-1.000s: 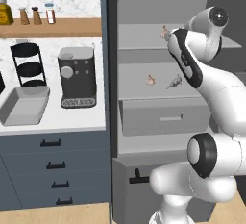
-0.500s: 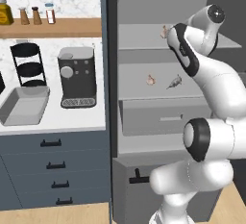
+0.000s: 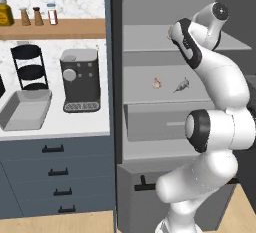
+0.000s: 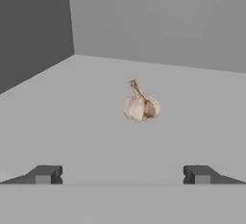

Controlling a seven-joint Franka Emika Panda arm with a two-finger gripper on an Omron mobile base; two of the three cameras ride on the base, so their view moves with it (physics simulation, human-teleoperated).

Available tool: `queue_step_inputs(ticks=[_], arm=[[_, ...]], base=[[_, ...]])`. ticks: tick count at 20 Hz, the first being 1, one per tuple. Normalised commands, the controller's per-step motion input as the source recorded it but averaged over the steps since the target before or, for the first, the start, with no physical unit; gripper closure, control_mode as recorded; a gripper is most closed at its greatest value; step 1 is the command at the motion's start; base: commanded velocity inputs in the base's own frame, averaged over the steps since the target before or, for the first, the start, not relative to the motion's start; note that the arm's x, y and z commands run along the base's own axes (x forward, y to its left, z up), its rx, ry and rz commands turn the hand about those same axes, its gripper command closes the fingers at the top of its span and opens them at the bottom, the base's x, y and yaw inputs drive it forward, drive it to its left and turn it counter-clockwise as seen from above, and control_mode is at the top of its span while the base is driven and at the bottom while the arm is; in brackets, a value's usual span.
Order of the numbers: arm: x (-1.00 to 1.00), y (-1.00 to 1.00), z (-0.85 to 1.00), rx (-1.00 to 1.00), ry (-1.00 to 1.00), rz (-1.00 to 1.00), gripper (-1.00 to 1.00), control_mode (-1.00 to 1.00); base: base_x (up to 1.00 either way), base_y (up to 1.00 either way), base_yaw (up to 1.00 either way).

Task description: Place one garlic and one fish in each tupperware on the nearby counter, to pack two identical lunches.

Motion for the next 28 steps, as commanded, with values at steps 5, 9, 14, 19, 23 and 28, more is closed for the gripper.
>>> queue_step_inputs(ticks=[5, 9, 14, 19, 23, 28], arm=[[0.27, -0.03, -0.04, 0.0, 0.0, 0.07, -1.0, -1.0], [0.21, -0.05, -0.05, 0.0, 0.0, 0.06, -1.0, -1.0], [0.23, -0.11, -0.08, 0.0, 0.0, 0.04, -1.0, -1.0], [0.34, -0.14, -0.13, 0.0, 0.01, 0.0, -1.0, -1.0], [0.38, -0.09, -0.16, 0.0, 0.02, 0.0, -1.0, -1.0], [0.48, -0.03, -0.17, 0.0, 0.03, 0.0, -1.0, -1.0]], base=[[0.0, 0.0, 0.0], [0.0, 0.0, 0.0], [0.0, 0.0, 0.0], [0.0, 0.0, 0.0], [0.0, 0.0, 0.0], [0.0, 0.0, 0.0]])
